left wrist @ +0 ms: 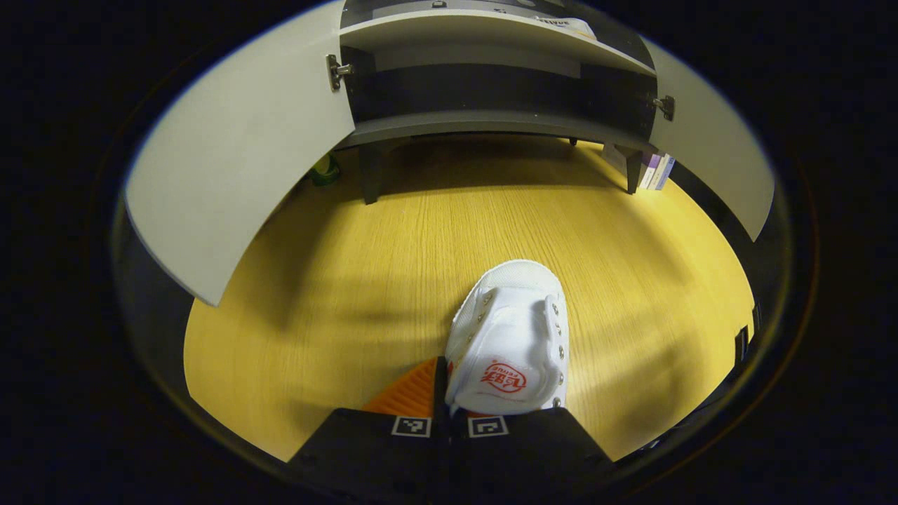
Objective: Grab one shoe with the right hand and put it into the shoe cabinet, grab the other shoe with the left hand and put it into the shoe cabinet; then close the right door with the right hand and the left door with the left hand.
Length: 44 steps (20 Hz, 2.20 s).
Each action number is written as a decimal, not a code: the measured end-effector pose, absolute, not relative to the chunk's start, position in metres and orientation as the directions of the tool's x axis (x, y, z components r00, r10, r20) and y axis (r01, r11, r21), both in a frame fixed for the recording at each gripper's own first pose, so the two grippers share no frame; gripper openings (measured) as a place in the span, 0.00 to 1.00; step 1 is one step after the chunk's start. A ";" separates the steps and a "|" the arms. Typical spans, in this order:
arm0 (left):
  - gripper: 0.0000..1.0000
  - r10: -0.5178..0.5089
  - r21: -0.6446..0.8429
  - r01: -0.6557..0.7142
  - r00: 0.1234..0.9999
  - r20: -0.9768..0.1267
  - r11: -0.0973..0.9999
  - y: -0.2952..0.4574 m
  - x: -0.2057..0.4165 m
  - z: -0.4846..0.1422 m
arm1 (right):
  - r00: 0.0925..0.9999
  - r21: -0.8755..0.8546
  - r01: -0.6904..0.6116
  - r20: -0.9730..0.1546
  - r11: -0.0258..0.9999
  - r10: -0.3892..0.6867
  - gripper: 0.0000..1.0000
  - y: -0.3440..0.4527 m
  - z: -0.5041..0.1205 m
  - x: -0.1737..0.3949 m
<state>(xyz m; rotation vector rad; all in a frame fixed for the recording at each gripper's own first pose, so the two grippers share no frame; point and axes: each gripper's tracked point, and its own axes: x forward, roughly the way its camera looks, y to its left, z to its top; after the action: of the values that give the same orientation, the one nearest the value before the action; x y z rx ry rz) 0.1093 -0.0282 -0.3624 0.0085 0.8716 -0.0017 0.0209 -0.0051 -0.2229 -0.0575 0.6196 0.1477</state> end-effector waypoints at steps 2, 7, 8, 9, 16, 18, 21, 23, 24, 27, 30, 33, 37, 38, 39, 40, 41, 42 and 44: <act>0.05 0.004 -0.001 -0.007 0.672 -0.740 1.000 -0.026 0.114 -0.339 | 0.814 -0.007 -0.164 -0.566 0.986 0.132 0.99 -0.005 -0.219 0.024; 0.05 0.007 -0.023 -0.030 0.748 -0.664 0.999 -0.031 0.142 -0.248 | 0.826 -0.013 -0.218 -0.534 0.976 0.177 0.99 -0.004 -0.216 0.029; 0.05 0.005 -0.039 -0.040 0.758 -0.652 0.998 -0.033 0.149 -0.232 | 0.827 -0.008 -0.224 -0.531 0.975 0.185 0.99 -0.004 -0.215 0.031; 0.05 -0.001 -0.065 -0.052 0.771 -0.637 0.997 -0.035 0.156 -0.215 | 0.827 -0.003 -0.228 -0.528 0.974 0.193 0.99 -0.004 -0.215 0.033; 0.05 0.006 -0.055 -0.039 0.862 -0.506 0.998 -0.038 0.229 -0.081 | 0.836 0.021 -0.272 -0.491 0.962 0.247 0.99 -0.002 -0.216 0.051; 0.05 0.019 -0.039 -0.042 0.883 -0.468 0.998 -0.034 0.255 -0.049 | 0.825 0.027 -0.307 -0.491 0.951 0.280 1.00 0.006 -0.220 0.053; 0.05 0.057 -0.011 -0.068 0.897 -0.438 0.998 -0.023 0.304 -0.010 | 0.820 0.046 -0.343 -0.473 0.938 0.323 0.99 0.017 -0.218 0.060; 0.05 0.082 -0.028 -0.102 0.909 -0.409 0.994 -0.015 0.344 0.013 | 0.815 0.061 -0.359 -0.466 0.931 0.345 0.99 0.020 -0.214 0.063; 0.04 0.090 -0.025 -0.109 0.910 -0.405 0.994 -0.011 0.364 0.021 | 0.808 0.080 -0.364 -0.469 0.928 0.357 1.00 0.021 -0.214 0.063; 0.05 0.105 0.025 -0.104 0.896 -0.432 0.994 -0.008 0.415 0.024 | 0.798 0.083 -0.398 -0.460 0.914 0.389 0.99 0.026 -0.210 0.061; 0.05 0.097 0.077 -0.069 0.876 -0.472 0.995 -0.010 0.461 0.024 | 0.792 0.057 -0.425 -0.459 0.904 0.401 0.99 0.025 -0.211 0.056; 0.05 0.100 0.097 -0.057 0.841 -0.531 0.994 -0.010 0.492 0.013 | 0.794 0.057 -0.409 -0.469 0.911 0.386 0.99 0.016 -0.215 0.056; 0.05 0.117 0.144 -0.037 0.789 -0.603 0.989 -0.008 0.516 -0.010 | 0.803 0.055 -0.368 -0.484 0.928 0.347 1.00 0.000 -0.219 0.056; 0.05 0.121 0.162 -0.025 0.779 -0.616 0.986 -0.009 0.518 -0.014 | 0.806 0.050 -0.360 -0.486 0.932 0.338 0.99 -0.004 -0.220 0.056; 0.05 0.114 0.170 -0.007 0.769 -0.629 0.985 -0.011 0.520 -0.018 | 0.808 0.042 -0.354 -0.490 0.934 0.329 0.99 -0.007 -0.221 0.055; 0.05 0.111 0.176 0.005 0.759 -0.642 0.984 -0.013 0.521 -0.021 | 0.809 0.035 -0.349 -0.494 0.937 0.319 0.99 -0.010 -0.222 0.054; 0.05 0.122 0.194 0.009 0.751 -0.649 0.981 -0.012 0.520 -0.022 | 0.810 0.032 -0.343 -0.497 0.939 0.313 0.99 -0.012 -0.223 0.053; 0.05 0.122 0.202 0.016 0.751 -0.649 0.979 -0.013 0.520 -0.021 | 0.811 0.032 -0.338 -0.498 0.941 0.308 0.99 -0.014 -0.223 0.053; 0.06 0.122 0.213 0.032 0.735 -0.667 0.977 -0.015 0.510 -0.021 | 0.819 0.025 -0.324 -0.492 0.946 0.294 0.99 -0.018 -0.220 0.054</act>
<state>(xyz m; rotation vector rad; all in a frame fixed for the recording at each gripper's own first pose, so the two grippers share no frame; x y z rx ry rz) 0.5098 -0.0148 -0.0208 0.2160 0.7454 0.0499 0.0542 -0.0180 -0.2204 -0.0605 0.5144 0.3293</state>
